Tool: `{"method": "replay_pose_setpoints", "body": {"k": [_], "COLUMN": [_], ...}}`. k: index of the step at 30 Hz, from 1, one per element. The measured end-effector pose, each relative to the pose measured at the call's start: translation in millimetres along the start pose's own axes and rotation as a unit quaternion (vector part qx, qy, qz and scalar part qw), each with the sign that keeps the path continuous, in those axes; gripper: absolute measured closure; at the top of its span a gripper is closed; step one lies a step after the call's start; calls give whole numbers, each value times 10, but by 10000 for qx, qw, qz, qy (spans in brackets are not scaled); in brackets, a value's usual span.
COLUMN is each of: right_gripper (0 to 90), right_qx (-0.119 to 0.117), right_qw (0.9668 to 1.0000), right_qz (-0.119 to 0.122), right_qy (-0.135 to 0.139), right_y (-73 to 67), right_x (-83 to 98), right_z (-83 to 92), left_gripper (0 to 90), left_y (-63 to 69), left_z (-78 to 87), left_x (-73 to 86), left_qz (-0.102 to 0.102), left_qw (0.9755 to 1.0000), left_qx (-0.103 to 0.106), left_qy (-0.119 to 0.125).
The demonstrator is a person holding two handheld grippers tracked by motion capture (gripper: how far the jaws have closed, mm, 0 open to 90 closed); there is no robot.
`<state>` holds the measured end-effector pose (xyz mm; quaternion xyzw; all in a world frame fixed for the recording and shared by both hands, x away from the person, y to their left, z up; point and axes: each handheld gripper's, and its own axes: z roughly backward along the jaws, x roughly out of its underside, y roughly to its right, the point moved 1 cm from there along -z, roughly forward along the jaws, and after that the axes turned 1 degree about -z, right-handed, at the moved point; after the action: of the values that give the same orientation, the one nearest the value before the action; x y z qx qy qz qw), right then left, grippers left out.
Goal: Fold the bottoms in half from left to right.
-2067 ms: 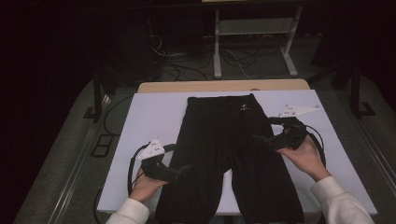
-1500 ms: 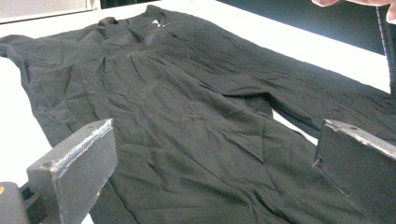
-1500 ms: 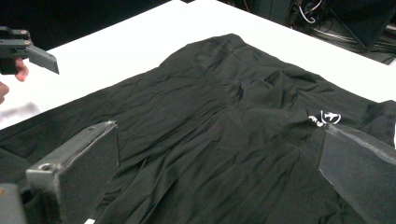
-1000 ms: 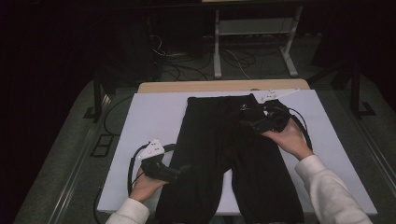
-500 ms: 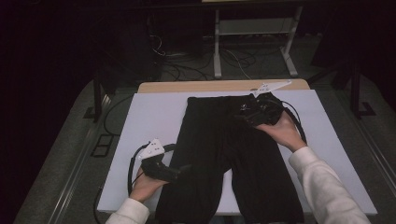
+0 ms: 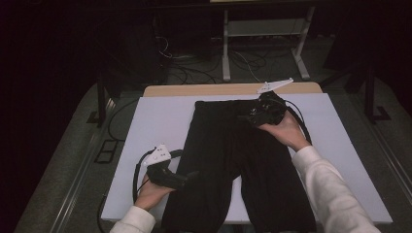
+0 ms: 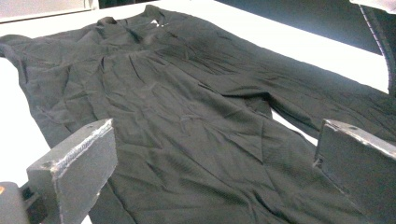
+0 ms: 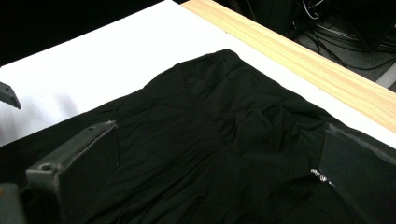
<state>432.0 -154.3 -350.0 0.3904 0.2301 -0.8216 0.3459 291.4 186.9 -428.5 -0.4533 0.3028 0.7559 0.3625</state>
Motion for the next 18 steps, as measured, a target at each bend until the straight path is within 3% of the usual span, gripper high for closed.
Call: {"method": "replay_pose_setpoints", "body": {"k": [18], "right_gripper": [0], "right_qx": [41], "right_qw": [9999], "right_qz": [-85], "right_qy": [-47], "right_y": [110], "right_x": [-160], "right_z": [-211], "left_gripper": [0], "left_y": [-12], "left_z": [5], "left_x": [1], "left_qz": [32], "left_qw": [10000], "left_qx": [-23], "left_qy": [9]}}
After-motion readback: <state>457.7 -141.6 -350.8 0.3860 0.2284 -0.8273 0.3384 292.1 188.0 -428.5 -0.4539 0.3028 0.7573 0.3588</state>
